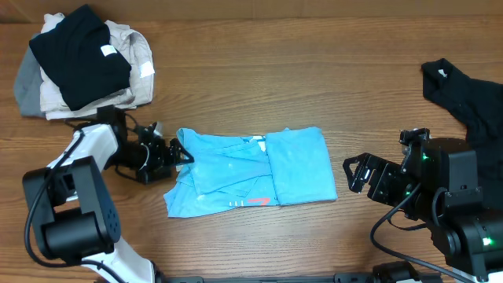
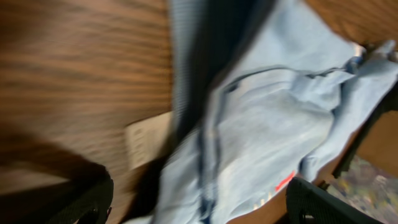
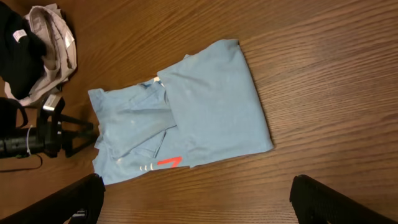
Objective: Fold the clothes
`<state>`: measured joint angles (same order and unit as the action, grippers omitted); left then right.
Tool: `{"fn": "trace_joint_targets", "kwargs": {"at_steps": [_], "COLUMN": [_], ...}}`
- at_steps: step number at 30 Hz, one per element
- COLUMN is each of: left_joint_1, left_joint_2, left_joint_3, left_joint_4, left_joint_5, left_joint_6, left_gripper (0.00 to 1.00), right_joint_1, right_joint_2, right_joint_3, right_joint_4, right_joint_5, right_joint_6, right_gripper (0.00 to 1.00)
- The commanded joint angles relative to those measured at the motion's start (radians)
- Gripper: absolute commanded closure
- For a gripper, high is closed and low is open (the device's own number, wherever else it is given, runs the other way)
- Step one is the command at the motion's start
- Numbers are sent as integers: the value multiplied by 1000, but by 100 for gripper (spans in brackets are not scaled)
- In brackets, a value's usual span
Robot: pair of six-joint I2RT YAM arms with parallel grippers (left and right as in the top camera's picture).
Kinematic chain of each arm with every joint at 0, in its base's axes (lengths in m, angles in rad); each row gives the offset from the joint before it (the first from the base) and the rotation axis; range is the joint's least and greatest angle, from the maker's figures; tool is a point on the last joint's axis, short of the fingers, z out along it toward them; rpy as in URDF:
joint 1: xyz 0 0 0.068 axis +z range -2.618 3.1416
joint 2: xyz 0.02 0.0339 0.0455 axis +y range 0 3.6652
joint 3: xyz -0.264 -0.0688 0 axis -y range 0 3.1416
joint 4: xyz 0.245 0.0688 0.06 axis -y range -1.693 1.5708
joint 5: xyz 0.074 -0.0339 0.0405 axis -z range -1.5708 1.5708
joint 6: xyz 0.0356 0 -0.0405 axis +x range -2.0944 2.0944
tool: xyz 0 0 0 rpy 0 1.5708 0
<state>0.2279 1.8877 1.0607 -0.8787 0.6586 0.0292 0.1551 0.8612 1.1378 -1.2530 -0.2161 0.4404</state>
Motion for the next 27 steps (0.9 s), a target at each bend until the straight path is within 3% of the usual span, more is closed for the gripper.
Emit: {"fn": "trace_joint_targets", "kwargs": {"at_steps": [1, 11, 14, 17, 18, 19, 21, 27], "left_joint_1": [-52, -161, -166, -166, -166, -166, -164, -137], "left_joint_2": [130, 245, 252, 252, 251, 251, 251, 251], "left_joint_3": [-39, -39, -39, -39, -39, -37, -34, 35], "left_joint_4": [47, 76, 92, 101, 103, 104, 102, 16], "left_joint_5": [-63, -67, -67, -67, -73, -98, -148, -380], "left_joint_6": [24, 5, -16, -18, -18, -31, -65, -223], "left_gripper": [7, 8, 27, 52, 61, 81, 96, 96], "right_joint_1": [0, 0, 0, 0, 0, 0, 0, 0], "right_joint_2": [-6, -6, -6, -6, -6, -6, -6, -6], "right_joint_3": [9, 8, 8, 8, 8, 8, 8, 8], "right_joint_4": [1, 1, 0, 0, 0, 1, 1, 1], "right_joint_5": [13, 2, 2, 2, 2, 2, 2, 2], "right_joint_6": [2, 2, 2, 2, 2, 2, 2, 2], "right_gripper": [0, 0, 0, 0, 0, 0, 0, 0]}}
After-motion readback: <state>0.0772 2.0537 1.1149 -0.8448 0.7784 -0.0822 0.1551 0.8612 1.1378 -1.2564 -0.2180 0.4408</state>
